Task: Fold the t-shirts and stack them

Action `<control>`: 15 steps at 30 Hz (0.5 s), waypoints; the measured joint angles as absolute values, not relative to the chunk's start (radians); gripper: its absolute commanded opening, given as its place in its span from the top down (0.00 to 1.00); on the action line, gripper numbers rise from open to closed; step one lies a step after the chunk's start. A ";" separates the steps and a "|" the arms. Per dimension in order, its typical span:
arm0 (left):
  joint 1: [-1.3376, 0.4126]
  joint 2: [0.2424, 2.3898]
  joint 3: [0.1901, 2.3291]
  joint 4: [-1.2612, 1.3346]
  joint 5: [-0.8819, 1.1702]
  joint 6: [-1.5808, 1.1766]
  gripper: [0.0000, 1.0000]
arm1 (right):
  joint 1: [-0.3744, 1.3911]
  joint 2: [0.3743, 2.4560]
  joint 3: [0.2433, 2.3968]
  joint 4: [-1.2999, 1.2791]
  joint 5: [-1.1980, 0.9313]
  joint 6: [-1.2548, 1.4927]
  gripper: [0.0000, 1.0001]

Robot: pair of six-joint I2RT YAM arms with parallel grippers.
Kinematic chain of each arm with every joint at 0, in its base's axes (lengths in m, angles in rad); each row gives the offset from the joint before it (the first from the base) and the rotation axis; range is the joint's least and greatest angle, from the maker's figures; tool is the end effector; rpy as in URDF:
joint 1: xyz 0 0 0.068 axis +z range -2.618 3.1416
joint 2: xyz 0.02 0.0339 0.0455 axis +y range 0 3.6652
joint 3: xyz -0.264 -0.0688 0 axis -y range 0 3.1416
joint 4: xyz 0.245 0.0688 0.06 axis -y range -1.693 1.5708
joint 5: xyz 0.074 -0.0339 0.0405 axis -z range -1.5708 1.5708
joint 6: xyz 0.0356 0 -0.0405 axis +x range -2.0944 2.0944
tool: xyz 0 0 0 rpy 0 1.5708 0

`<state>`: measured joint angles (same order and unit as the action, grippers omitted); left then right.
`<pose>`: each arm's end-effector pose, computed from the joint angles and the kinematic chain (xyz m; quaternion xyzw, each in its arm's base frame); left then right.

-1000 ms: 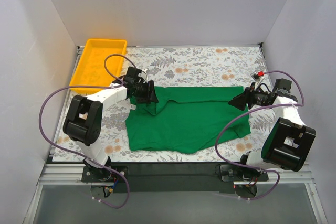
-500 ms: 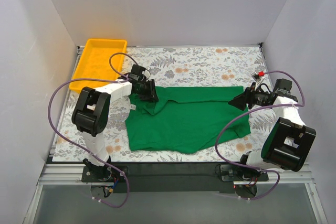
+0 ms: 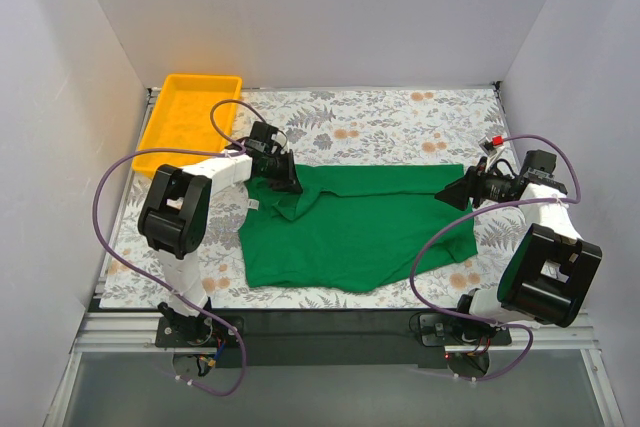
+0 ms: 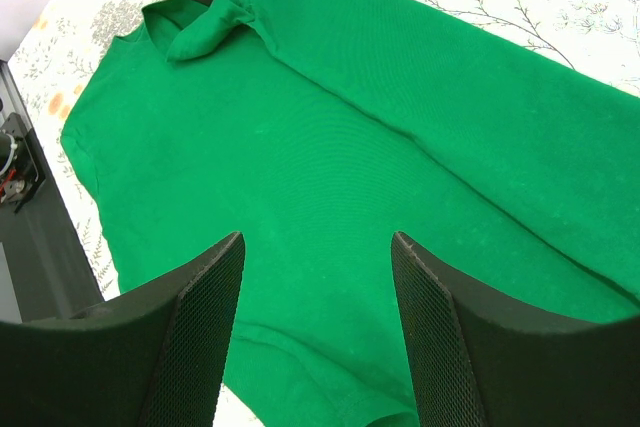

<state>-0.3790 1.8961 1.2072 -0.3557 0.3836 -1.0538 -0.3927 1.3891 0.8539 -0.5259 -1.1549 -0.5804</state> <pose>0.3531 -0.1550 0.1617 -0.2670 0.9109 -0.3065 0.0717 0.2497 -0.0682 0.2227 -0.2130 0.7943 0.3682 0.4337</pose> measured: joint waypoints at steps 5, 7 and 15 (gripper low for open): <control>-0.380 1.894 1.202 -0.347 0.418 -1.053 1.00 | -0.393 1.389 0.854 -0.526 -1.155 -0.580 0.33; -0.380 1.885 1.191 -0.338 0.435 -1.054 1.00 | -0.393 1.389 0.854 -0.526 -1.155 -0.580 0.33; -0.382 1.794 1.112 -0.318 0.503 -1.057 1.00 | -0.394 1.389 0.854 -0.529 -1.155 -0.581 0.33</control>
